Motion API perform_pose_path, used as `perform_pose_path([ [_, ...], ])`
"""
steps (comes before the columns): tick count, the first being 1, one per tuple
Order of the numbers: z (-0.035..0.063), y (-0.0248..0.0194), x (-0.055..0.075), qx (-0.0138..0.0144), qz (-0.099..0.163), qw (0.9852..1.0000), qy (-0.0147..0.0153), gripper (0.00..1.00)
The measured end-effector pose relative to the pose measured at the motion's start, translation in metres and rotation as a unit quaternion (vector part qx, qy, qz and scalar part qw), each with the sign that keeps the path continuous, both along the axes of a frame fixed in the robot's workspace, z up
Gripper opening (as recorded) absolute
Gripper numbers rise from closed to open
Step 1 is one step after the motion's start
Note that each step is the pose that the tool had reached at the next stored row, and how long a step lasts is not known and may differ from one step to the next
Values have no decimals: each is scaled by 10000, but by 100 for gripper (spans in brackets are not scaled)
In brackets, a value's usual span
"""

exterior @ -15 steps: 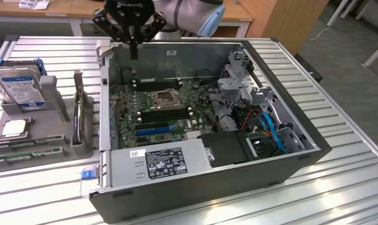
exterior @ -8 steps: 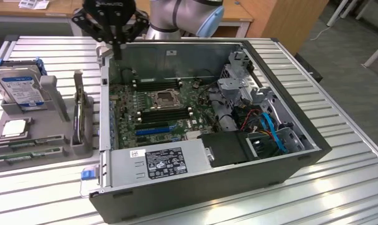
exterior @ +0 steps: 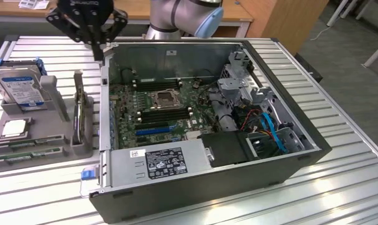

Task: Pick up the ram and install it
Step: 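Reach for the ram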

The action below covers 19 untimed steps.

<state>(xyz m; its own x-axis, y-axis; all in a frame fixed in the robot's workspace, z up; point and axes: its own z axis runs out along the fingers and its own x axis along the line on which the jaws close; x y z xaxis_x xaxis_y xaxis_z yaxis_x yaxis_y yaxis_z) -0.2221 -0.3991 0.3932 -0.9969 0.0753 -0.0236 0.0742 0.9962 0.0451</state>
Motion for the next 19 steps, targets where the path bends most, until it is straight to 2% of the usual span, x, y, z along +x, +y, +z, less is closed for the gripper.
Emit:
perform_pose_path([
  [19, 0, -6, -864, 0, -1, 10000, 0, 10],
])
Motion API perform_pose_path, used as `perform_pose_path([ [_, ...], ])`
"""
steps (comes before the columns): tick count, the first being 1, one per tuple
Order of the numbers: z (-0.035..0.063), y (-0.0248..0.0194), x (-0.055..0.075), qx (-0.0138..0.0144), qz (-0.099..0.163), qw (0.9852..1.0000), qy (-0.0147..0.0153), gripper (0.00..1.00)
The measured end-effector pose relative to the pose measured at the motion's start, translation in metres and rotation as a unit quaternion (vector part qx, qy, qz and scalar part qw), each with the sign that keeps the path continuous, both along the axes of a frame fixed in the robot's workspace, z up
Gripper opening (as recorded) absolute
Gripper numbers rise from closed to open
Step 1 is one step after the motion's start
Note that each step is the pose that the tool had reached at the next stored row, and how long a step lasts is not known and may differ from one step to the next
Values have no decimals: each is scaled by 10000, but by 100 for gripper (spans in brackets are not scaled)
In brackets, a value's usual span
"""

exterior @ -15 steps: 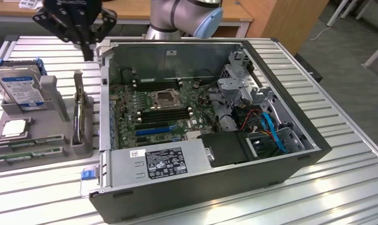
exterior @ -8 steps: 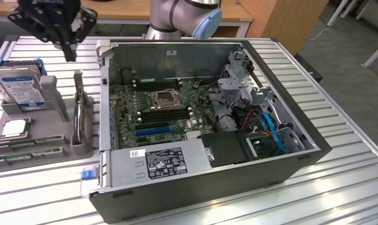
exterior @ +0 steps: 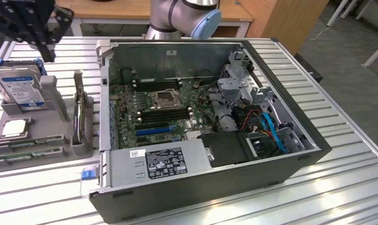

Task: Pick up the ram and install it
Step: 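Reach for the ram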

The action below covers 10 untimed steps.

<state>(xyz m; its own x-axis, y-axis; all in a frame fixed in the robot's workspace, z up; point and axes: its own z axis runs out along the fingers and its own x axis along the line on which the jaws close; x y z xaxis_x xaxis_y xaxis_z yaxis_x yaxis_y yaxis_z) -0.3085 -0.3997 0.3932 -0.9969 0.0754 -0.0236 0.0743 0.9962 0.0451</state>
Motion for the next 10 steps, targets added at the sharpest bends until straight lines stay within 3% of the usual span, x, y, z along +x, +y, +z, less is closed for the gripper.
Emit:
perform_pose_path([
  [10, 0, -6, -453, -2, 1, 10000, 0, 10],
])
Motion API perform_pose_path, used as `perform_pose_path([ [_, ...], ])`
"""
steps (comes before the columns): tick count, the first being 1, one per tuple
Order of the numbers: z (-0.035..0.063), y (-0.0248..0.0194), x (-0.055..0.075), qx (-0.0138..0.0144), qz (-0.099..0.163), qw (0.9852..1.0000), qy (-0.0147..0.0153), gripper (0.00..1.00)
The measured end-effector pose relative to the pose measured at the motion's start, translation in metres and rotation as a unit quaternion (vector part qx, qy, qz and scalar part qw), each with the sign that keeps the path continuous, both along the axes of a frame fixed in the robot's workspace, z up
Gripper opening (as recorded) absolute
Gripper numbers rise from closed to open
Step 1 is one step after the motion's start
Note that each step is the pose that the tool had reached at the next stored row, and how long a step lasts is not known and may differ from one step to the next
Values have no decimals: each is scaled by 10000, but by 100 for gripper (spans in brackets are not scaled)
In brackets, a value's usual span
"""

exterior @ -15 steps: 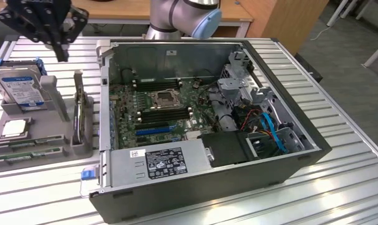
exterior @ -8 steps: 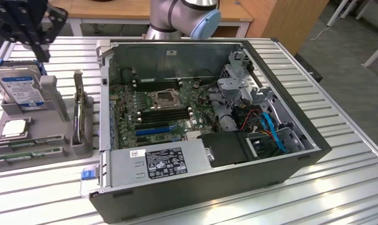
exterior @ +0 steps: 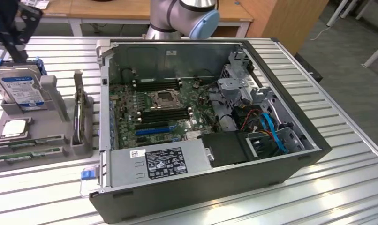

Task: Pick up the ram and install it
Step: 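Reach for the ram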

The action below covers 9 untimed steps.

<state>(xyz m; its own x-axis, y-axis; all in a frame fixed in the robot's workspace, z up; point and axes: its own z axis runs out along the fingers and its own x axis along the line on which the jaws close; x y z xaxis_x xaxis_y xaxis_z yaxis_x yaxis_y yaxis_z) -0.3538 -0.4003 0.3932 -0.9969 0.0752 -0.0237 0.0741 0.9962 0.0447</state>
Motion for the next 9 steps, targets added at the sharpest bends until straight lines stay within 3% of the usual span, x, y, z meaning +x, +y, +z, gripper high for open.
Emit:
perform_pose_path([
  [9, 0, -4, -404, -5, 1, 10000, 1, 10],
])
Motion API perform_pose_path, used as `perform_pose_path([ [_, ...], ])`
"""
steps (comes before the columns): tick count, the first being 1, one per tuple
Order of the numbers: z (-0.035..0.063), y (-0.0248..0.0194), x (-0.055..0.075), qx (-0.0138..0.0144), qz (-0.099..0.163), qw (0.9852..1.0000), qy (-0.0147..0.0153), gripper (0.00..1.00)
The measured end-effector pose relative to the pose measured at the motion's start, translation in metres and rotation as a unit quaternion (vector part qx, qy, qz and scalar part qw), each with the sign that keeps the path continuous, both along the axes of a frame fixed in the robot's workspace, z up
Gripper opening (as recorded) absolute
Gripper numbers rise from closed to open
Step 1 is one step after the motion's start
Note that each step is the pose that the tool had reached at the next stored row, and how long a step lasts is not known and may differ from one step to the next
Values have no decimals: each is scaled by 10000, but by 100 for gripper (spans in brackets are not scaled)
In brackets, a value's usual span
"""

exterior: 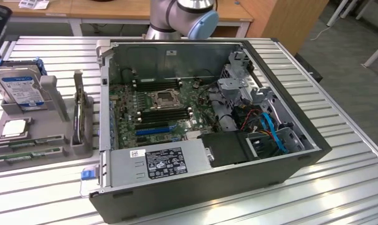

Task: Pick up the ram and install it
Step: 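Reach for the ram, then pick up the ram and move it above insertion slot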

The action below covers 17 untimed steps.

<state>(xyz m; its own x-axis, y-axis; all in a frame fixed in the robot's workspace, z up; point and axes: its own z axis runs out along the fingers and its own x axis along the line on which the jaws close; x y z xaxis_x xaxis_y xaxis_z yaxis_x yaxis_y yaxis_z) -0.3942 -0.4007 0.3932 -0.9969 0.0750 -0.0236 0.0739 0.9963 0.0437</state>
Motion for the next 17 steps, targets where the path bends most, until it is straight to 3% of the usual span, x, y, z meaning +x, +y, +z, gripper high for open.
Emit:
perform_pose_path([
  [17, 0, -1, -4, 0, 2, 10000, -1, 10],
])
